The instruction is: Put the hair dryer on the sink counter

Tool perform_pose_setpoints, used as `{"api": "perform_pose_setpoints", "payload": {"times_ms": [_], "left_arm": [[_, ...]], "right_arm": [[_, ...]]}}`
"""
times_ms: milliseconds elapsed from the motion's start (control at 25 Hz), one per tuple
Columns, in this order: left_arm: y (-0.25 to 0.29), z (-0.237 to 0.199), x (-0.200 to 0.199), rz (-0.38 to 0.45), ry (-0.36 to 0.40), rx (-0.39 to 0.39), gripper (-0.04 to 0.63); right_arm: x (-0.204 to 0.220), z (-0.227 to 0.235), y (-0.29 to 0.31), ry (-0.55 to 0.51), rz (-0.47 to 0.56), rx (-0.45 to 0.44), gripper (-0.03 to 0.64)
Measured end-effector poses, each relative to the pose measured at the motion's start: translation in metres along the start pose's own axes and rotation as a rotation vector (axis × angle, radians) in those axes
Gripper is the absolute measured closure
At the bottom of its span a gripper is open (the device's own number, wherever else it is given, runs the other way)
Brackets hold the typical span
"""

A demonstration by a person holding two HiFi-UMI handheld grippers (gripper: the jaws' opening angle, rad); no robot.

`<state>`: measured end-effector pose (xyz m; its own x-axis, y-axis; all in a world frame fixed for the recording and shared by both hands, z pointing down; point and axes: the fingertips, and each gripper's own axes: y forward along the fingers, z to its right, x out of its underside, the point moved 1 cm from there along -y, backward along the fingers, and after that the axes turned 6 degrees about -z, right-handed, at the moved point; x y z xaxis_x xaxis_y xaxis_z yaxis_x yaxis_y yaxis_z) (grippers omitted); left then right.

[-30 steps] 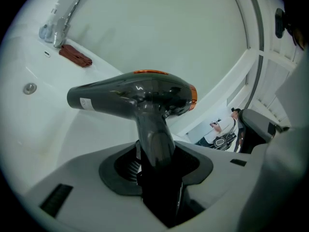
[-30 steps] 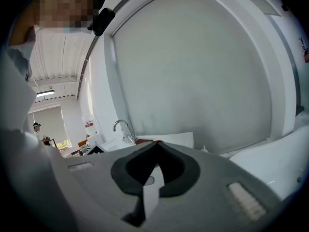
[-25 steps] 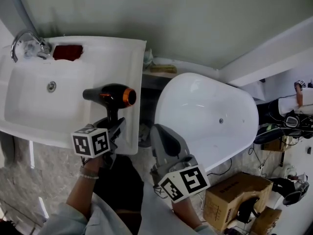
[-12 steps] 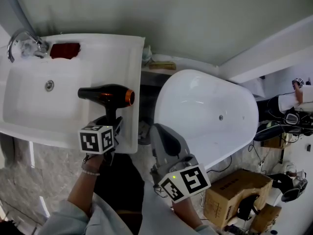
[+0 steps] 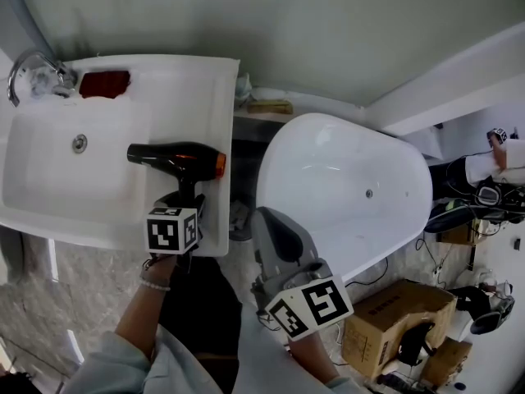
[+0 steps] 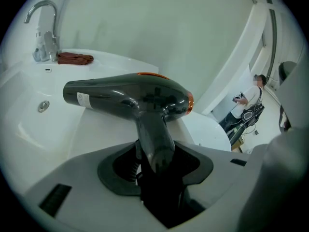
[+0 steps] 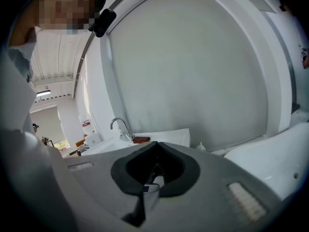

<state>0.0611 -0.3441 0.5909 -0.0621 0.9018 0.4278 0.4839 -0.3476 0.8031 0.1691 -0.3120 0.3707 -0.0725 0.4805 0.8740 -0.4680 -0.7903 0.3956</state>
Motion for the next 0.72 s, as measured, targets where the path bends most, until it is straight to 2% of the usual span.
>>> {"api": "perform_pose_setpoints", "payload": {"times_ms": [240,360,480,720], "left_arm": [[0.001,0.006,-0.001,-0.008,-0.030,0.099,0.413],[0.000,0.008,-0.005,0.006,-0.025,0.131,0.375],[-0.004,0.008,-0.011,0.023,-0.018,0.146,0.355],[-0.016,0.006,-0.014,0.049,-0.036,0.170,0.354]], "right_arm": [[0.000,-0.003,0.001,0.000,0.000,-0.010,0.619],[0.001,-0.003,0.002,0.000,-0.003,-0.012,0.619],[0.003,-0.004,0.003,0.002,-0.007,-0.013,0.619],[0.002,-0.010,0.005,-0.003,-0.003,-0.026,0.618]]}}
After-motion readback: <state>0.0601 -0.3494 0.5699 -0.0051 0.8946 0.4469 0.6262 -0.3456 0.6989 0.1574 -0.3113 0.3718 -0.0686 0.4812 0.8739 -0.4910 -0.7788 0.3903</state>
